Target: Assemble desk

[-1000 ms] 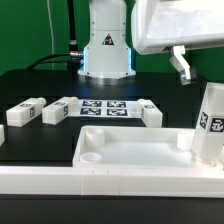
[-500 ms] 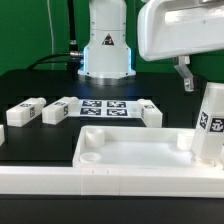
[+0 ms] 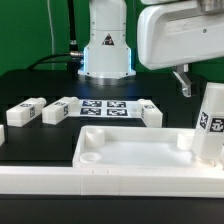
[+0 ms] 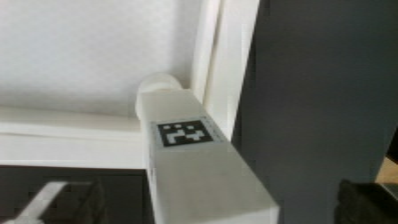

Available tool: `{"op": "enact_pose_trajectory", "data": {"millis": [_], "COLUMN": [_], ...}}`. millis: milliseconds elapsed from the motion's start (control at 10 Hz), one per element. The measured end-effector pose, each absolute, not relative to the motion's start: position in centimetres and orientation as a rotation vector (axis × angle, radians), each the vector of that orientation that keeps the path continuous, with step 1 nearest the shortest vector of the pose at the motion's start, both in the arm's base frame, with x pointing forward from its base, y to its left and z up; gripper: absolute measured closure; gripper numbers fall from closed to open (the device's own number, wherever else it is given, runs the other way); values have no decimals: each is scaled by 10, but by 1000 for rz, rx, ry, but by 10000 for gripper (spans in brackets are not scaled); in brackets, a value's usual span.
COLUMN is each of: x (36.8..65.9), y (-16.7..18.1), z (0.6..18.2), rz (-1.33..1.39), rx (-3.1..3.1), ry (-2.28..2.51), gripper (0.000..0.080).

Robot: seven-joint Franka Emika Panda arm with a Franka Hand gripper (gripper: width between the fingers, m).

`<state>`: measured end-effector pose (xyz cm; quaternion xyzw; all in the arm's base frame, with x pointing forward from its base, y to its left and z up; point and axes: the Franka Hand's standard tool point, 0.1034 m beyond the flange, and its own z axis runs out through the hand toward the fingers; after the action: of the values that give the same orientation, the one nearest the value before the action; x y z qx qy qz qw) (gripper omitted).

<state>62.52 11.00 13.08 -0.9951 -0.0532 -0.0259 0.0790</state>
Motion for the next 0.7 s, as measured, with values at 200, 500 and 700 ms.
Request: {"op": "enact_pose_trajectory", "data": {"millis": [200,500,700], "x": [625,626,626], "y": [111,106,107], "z": [131,130,130], "rz": [-60,-66,-65], "rx": [-3059,-3085,-3084], "ry": [-217,-267,-272], "gripper": [150,150,150]}}
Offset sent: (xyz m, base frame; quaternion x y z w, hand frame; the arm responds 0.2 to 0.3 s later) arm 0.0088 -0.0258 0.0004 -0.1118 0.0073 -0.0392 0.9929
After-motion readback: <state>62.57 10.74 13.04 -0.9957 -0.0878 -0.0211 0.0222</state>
